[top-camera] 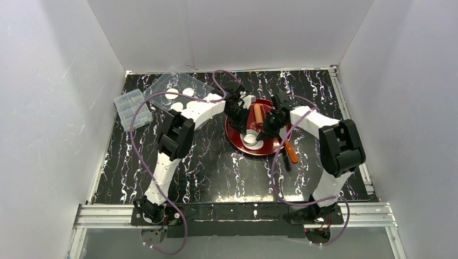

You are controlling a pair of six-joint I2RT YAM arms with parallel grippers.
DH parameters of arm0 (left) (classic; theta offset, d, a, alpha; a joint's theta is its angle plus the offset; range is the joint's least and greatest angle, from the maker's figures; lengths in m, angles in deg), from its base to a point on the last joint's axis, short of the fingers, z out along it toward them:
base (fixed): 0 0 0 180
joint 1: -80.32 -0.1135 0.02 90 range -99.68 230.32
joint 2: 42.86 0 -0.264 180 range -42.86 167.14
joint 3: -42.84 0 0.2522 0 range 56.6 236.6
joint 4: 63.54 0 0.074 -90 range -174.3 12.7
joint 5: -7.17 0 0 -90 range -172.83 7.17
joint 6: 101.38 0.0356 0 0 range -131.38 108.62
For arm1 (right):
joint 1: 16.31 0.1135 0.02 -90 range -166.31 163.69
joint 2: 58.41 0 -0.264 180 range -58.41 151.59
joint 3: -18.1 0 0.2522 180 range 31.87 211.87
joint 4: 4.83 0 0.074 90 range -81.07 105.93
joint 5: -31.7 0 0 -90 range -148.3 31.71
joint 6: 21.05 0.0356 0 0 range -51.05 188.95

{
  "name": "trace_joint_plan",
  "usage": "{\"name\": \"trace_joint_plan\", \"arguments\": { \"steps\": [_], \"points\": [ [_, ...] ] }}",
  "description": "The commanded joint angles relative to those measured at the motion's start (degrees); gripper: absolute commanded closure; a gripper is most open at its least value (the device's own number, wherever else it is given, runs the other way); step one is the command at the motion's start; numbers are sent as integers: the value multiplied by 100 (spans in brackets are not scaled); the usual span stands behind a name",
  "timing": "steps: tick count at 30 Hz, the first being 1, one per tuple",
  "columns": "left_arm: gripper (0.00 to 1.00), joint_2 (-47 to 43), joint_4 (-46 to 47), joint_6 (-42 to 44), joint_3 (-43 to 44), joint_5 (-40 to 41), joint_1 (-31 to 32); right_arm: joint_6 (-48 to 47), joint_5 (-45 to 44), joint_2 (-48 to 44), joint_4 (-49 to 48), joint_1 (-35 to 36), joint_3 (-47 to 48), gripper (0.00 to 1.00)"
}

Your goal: Roll out the dumpling wrappers from the dough

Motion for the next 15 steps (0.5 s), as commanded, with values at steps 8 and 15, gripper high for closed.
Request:
{"name": "trace_joint_plan", "arguments": {
  "steps": [8, 15],
  "points": [
    [100, 21, -888, 544, -498, 1010, -120, -280, -1113, 792, 486, -321, 1167, 99],
    [100, -84, -715, 595, -878, 954, -68, -392, -1139, 1135, 634, -380, 1455, 99]
  ]
}}
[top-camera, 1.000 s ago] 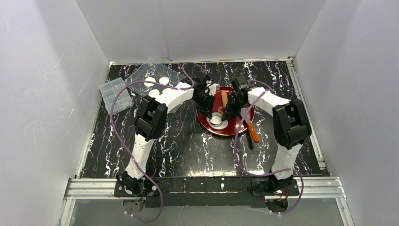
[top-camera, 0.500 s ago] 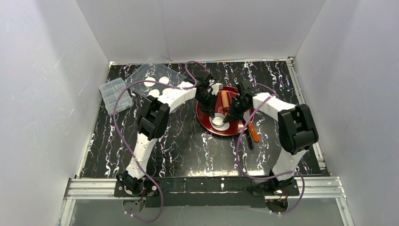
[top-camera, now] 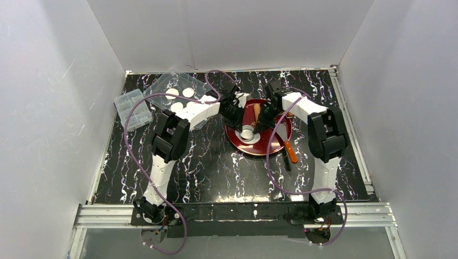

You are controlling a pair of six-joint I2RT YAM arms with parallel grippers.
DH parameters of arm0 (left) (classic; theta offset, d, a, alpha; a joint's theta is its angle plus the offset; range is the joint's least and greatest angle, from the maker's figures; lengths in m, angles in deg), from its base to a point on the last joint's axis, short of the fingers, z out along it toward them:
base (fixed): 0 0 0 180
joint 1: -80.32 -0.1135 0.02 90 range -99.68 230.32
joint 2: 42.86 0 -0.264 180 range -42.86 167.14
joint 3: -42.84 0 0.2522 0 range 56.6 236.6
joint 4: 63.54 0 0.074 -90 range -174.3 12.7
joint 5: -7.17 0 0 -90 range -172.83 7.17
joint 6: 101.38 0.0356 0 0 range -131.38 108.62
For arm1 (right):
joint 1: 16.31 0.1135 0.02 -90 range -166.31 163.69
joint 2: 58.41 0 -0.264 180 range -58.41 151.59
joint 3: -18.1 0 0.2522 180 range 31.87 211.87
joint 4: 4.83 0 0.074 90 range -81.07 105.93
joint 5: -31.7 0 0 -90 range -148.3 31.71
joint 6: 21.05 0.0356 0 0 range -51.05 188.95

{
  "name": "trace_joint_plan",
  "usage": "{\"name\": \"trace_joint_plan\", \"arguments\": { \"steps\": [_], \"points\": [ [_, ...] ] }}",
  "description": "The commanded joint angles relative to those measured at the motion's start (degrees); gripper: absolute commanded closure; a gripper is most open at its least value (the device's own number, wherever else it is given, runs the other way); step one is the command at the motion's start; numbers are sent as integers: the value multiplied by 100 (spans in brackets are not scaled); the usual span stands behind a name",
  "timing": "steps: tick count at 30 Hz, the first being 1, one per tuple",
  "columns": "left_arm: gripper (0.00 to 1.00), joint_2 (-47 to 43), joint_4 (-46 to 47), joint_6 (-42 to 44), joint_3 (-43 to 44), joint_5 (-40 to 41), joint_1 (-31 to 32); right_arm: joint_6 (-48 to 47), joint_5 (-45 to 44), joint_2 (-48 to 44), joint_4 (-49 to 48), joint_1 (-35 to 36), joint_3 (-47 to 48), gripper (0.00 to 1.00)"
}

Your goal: Roll out the dumpling wrappers from the dough

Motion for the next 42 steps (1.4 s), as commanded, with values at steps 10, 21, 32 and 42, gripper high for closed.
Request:
{"name": "trace_joint_plan", "arguments": {
  "steps": [10, 21, 32, 42],
  "points": [
    [100, 1081, -1734, 707, 1409, 858, -146, 413, -1194, -1477, -1086, 76, -2133, 99],
    [100, 232, -1558, 891, 14, 671, -38, -303, -2033, -126, -253, 65, -172, 99],
    [100, 860, -2020, 991, 1305, 774, -49, -159, -2605, -526, -747, 548, -674, 83],
    [100, 678, -1792, 823, 974, 725, -15, -252, -2539, -152, -548, 556, -57, 87]
  ]
}}
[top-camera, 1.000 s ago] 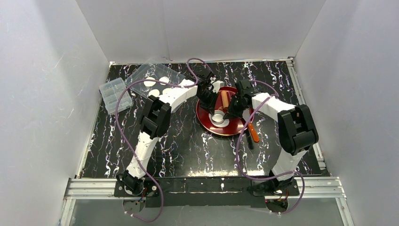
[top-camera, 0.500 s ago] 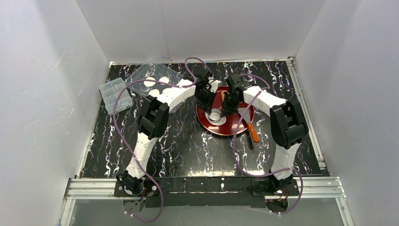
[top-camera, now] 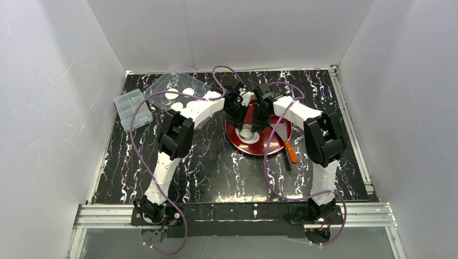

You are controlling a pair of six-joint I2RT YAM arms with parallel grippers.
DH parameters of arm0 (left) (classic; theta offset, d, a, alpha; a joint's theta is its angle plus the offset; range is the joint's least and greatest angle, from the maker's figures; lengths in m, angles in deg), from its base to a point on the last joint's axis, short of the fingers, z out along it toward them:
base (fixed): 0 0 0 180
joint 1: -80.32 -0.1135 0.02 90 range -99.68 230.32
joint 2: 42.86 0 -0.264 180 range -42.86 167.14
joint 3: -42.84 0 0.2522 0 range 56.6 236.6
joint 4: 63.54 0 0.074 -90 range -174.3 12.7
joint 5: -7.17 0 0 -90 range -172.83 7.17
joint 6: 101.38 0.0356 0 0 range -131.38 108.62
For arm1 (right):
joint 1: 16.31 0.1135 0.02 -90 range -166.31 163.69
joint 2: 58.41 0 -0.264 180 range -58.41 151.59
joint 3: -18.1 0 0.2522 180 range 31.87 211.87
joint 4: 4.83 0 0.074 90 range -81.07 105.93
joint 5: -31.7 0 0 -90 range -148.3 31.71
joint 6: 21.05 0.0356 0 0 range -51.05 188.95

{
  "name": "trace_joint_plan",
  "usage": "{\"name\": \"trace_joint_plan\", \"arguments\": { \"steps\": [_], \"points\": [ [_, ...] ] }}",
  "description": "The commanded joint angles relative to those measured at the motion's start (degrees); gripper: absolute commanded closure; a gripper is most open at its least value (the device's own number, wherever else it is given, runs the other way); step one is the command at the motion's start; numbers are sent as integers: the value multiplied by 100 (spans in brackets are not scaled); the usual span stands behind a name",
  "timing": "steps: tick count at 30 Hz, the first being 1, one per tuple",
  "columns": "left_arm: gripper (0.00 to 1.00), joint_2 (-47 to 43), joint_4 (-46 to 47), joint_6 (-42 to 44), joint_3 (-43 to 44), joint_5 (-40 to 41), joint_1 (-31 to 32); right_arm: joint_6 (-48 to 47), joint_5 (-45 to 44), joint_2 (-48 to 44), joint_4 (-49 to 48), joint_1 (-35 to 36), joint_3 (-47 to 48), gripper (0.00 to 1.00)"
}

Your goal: Roll out the dumpling wrappers from the dough

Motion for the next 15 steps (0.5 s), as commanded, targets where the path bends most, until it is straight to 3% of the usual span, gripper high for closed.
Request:
{"name": "trace_joint_plan", "arguments": {
  "steps": [1, 2, 7, 13, 15],
  "points": [
    [100, 107, -856, 211, -192, 512, -64, -186, -885, 50, -14, -130, 87, 93],
    [100, 115, -858, 230, -190, 530, -68, -181, -915, 22, -18, -129, 37, 99],
    [100, 212, -832, 236, -196, 457, -87, -280, -957, -358, 86, -51, -516, 99],
    [100, 1170, -1347, 637, 1358, 957, 16, -270, -499, -1043, -107, 60, -1522, 99],
    [100, 1131, -1339, 726, 1194, 967, 15, -241, -594, -912, -159, 58, -1425, 99]
  ]
}}
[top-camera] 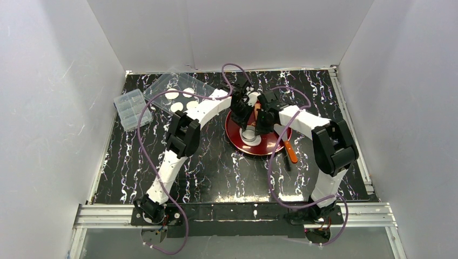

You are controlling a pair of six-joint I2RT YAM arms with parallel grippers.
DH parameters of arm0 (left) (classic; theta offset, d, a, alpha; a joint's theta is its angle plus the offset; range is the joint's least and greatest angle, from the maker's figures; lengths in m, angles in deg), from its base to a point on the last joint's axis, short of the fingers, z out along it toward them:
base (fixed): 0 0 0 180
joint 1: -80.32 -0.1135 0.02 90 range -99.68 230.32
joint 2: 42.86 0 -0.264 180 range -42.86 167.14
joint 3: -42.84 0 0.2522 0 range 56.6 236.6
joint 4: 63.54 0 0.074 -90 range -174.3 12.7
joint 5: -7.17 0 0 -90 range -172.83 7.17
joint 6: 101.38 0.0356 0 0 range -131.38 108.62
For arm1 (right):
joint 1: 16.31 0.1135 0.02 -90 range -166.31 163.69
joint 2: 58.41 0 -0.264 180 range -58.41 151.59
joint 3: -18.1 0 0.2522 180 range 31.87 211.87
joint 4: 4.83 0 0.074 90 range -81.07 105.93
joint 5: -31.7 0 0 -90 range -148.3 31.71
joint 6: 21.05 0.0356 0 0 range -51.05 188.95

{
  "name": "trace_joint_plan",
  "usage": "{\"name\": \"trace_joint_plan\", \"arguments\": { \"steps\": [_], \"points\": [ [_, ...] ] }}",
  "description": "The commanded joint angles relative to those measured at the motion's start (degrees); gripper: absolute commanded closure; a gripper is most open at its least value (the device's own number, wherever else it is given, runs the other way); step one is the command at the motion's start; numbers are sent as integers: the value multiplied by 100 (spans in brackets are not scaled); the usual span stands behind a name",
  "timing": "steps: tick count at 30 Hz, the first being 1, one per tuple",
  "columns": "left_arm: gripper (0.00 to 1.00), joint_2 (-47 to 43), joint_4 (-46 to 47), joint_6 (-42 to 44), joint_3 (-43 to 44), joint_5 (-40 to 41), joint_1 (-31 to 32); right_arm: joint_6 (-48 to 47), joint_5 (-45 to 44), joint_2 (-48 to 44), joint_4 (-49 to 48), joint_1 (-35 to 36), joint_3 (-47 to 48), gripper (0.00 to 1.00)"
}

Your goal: Roll out the dumpling wrappers from the dough

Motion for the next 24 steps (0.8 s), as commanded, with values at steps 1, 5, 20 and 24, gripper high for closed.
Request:
{"name": "trace_joint_plan", "arguments": {
  "steps": [1, 5, 20, 24],
  "points": [
    [100, 315, -471, 461, -326, 922, -132, -160, -394, 70, 638, -80, -43, 99],
    [100, -492, -177, 416, -1690, 674, -131, -346, -396, 989, 1036, -341, 1266, 99],
    [100, 390, -553, 382, -53, 543, -131, 502, 476, 10, 284, -149, -573, 99],
    [100, 180, -480, 409, -581, 497, -131, 267, 183, 254, 476, -195, -108, 99]
  ]
}}
